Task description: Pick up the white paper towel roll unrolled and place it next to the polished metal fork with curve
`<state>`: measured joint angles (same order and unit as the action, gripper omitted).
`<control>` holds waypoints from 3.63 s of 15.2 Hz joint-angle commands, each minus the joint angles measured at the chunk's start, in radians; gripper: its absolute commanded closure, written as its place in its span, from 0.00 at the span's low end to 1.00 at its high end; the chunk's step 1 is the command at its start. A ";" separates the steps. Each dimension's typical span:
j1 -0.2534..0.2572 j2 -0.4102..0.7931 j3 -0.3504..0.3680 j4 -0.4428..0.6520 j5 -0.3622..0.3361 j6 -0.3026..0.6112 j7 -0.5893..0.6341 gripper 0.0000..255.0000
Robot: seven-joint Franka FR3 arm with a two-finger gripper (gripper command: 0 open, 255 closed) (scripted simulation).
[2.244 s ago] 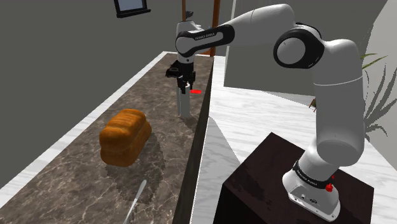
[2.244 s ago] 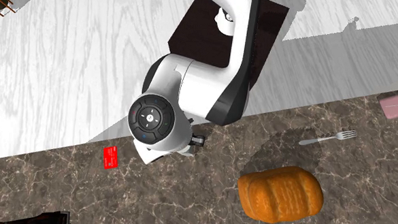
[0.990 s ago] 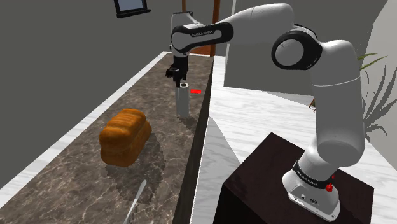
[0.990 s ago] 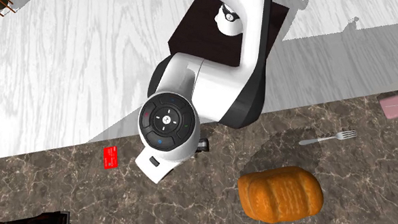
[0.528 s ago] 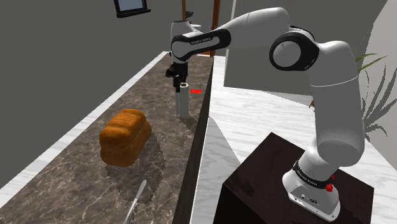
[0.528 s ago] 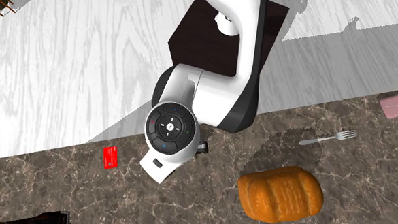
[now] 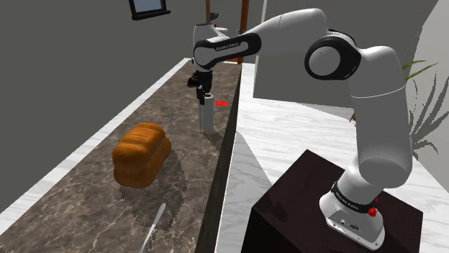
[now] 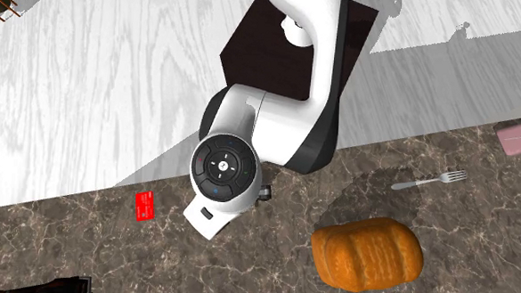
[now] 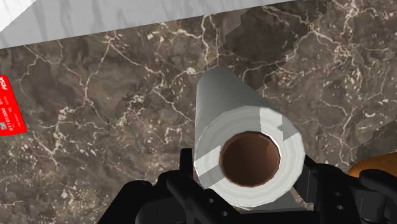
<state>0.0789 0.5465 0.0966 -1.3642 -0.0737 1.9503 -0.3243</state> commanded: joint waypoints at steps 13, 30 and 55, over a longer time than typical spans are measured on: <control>0.001 -0.010 0.001 0.051 0.002 -0.061 -0.003 1.00; 0.067 -0.157 0.030 0.042 0.002 -0.202 0.088 1.00; 0.369 -0.359 0.219 0.055 -0.023 -0.439 0.565 1.00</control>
<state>0.4306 0.1727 0.3057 -1.3398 -0.0902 1.5297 0.2150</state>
